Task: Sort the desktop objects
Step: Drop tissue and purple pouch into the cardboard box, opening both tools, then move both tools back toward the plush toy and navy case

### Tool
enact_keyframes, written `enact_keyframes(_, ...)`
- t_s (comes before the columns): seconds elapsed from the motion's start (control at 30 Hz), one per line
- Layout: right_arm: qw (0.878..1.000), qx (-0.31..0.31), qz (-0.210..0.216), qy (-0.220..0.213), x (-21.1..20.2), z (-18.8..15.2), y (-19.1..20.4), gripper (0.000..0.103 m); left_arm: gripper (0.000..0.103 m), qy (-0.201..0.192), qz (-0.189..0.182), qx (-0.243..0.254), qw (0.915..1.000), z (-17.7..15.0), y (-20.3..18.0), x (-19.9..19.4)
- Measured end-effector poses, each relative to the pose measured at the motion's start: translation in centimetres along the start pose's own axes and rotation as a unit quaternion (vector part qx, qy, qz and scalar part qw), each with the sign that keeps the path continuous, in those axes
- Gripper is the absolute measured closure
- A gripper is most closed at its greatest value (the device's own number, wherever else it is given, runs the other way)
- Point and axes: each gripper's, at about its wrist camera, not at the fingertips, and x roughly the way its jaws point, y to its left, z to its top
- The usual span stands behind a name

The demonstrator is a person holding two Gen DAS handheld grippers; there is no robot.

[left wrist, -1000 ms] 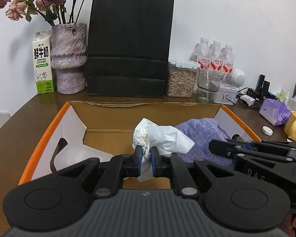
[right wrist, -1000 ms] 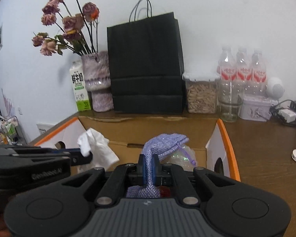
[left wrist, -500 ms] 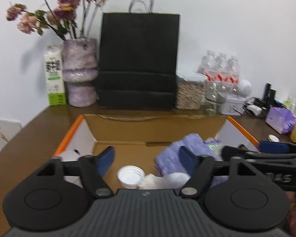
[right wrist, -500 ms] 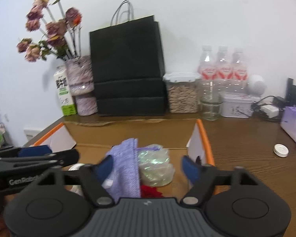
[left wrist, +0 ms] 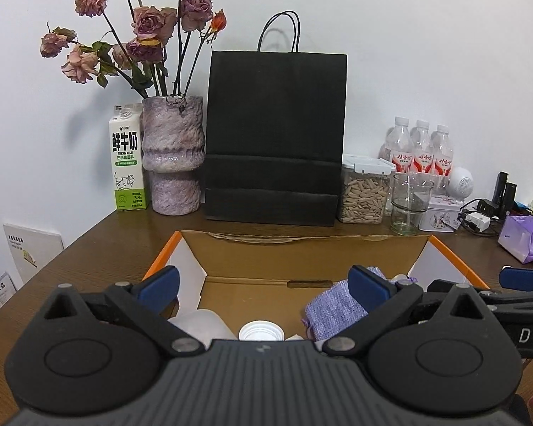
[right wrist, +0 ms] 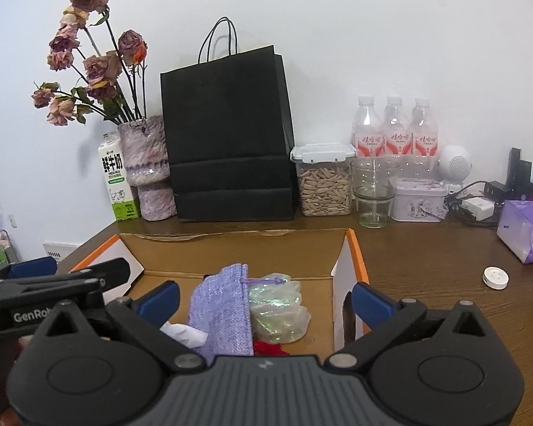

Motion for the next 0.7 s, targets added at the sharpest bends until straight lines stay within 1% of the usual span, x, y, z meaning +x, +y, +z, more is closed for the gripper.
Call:
enact_keyframes(0.3,1.000,-0.008,-0.006,-0.010,-1.0,0.4,0.4,0.000,0.000,-0.011,0.005,0.004,0.9999,0.4,-0.1,-0.8)
enact_keyframes(0.53,0.999,-0.021,-0.008,-0.026,-2.6,1.0,1.3,0.000,0.000,-0.024,0.007,0.007,0.9997,1.0,0.3,-2.5)
enact_keyframes(0.7,0.999,-0.030,-0.006,-0.031,-4.0,1.2,2.1,0.000,0.000,-0.024,0.009,0.013,0.9996,1.2,0.6,-4.0)
